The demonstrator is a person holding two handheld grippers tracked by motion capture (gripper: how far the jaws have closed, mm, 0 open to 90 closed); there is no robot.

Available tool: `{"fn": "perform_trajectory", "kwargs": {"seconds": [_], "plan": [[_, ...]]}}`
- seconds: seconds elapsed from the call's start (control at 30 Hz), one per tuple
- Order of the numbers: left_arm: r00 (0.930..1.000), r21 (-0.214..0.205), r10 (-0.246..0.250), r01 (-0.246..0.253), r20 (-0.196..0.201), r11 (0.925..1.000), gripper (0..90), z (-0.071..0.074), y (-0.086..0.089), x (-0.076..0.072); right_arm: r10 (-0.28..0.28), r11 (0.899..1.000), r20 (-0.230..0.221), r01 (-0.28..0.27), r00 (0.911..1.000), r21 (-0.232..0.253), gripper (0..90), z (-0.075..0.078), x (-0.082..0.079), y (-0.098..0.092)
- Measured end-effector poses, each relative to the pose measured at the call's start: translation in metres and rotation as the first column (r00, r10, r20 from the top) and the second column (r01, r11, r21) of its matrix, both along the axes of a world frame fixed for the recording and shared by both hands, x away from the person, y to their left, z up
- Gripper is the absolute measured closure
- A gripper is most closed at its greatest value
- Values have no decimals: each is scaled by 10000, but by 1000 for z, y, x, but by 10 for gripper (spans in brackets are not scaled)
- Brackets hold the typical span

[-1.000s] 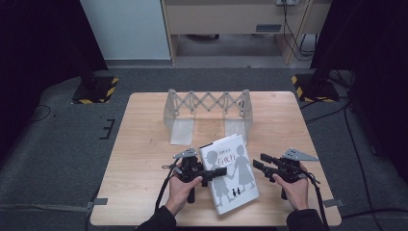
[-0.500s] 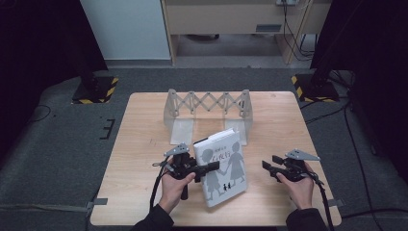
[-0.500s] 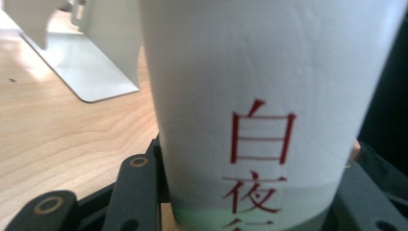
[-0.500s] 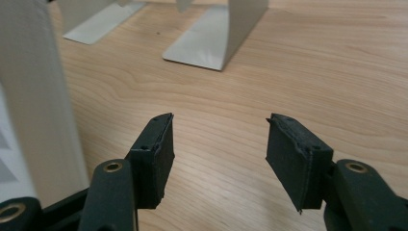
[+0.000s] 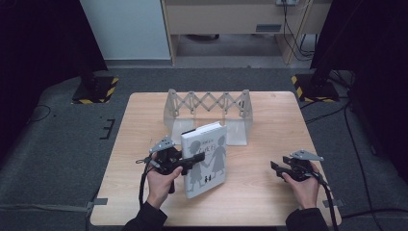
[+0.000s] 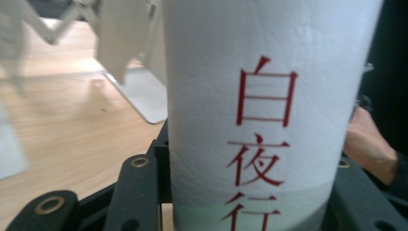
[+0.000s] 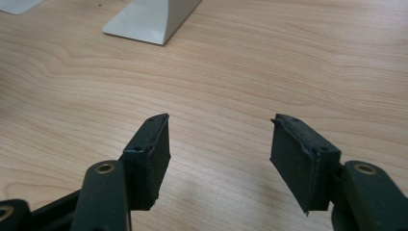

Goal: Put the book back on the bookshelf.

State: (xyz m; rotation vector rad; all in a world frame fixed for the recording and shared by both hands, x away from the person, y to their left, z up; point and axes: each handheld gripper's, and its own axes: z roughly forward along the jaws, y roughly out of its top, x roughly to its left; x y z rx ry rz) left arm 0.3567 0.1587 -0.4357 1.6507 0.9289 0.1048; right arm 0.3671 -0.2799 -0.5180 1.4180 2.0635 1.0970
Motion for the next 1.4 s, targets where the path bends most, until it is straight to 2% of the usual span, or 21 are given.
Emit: {"fn": "perform_trajectory", "kwargs": {"seconds": [0.1, 0.23, 0.37, 0.47, 0.53, 0.67, 0.87, 0.97, 1.03, 1.27, 1.4], "plan": [[9993, -151, 381, -381, -47, 9992, 528, 4, 10, 1, -111, 9995, -32, 110, 9999, -282, 361, -2, 1, -1], [9964, -330, 843, -839, 104, 9959, 528, 12, 25, 1, -228, 9978, -170, 216, 9996, -630, 312, -6, 2, -3], [9917, -279, 1246, -1238, 310, 9919, 527, 19, 36, 0, -312, 9933, -557, 248, 9980, -1125, 263, -11, 3, -2], [9861, -68, 1558, -1556, 575, 9878, 527, 25, 43, -2, -259, 9909, -719, 161, 9971, -1338, 236, -15, 4, -2], [9821, 83, 1751, -1761, 695, 9843, 527, 28, 47, -3, -281, 9913, -652, 195, 9975, -1298, 231, -16, 4, -1], [9778, -34, 2009, -2010, 600, 9796, 527, 31, 56, -1, -377, 9913, -483, 312, 9981, -1281, 173, -19, 4, -1], [9687, -162, 2382, -2377, 703, 9712, 526, 36, 68, 6, -397, 9918, -454, 338, 9982, -1235, 168, -20, 5, -1], [9604, 22, 2605, -2620, 992, 9651, 526, 41, 72, 9, -339, 9926, -515, 276, 9981, -1179, 140, -20, 5, 0], [9543, 196, 2771, -2809, 1120, 9595, 527, 44, 75, 11, -214, 9913, -537, 143, 9983, -1307, 111, -20, 5, 0], [9336, 165, 3378, -3421, 1196, 9395, 527, 45, 79, 30, -76, 9916, -679, -13, 9977, -1291, 74, -20, 7, 2], [9239, 437, 3617, -3693, 1246, 9283, 526, 43, 73, 44, -87, 9917, -659, 1, 9978, -1289, 74, -21, 7, 2]]}}
